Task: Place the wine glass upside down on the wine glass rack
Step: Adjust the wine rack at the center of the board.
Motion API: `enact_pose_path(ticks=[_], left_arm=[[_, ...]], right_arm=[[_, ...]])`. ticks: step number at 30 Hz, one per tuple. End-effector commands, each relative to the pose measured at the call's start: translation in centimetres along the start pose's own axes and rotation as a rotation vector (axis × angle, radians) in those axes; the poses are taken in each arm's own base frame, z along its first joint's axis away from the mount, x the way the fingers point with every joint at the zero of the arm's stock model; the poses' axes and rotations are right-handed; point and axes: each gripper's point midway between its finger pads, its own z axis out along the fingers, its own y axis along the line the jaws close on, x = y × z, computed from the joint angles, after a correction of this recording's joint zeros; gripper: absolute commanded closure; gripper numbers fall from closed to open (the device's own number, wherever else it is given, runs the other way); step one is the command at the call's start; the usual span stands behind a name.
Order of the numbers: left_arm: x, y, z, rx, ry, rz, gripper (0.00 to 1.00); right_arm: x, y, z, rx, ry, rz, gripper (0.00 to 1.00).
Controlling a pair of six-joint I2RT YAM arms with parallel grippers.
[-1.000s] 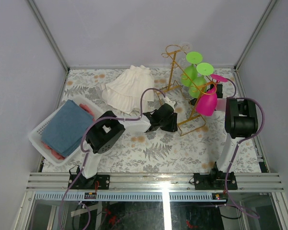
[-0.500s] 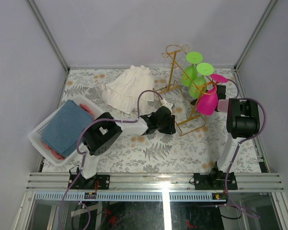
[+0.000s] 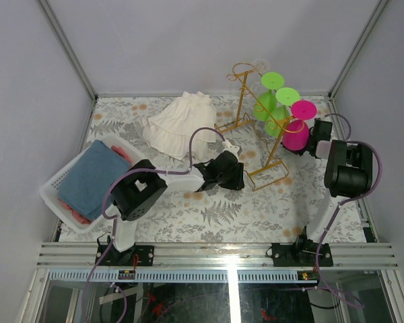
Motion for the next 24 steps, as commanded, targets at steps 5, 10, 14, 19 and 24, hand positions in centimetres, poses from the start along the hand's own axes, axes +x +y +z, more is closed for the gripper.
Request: enact_pose_path(ticks=[5, 10, 14, 19, 24], left_arm=[[1.2, 3.3, -2.5, -0.134, -0.001, -0.005, 0.46], [-0.5, 3.9, -4.8, -0.165, -0.072, -0.033, 0.39], [-2.4, 4.2, -7.6, -0.182, -0.146, -0.061, 0.31], [-5.9, 4.1, -12.4, -0.195, -0.267, -0.064, 0.19], [-9.1, 4.0, -17.5, -0.221, -0.364, -0.034, 0.1]], right_arm=[[-4.9, -4.6, -6.0, 0.183, -0.194, 0.067, 0.64], [-5.9, -6.1, -10.3, 0.241, -0.314, 0.109, 0.59], [-5.0, -5.3, -12.6, 0.166, -0.329, 0.166, 0.51], [-2.3, -2.8, -14.9, -0.004, -0.372, 0.204, 0.41], [1.2, -3.5, -17.4, 0.034, -0.399, 0.259, 0.39]])
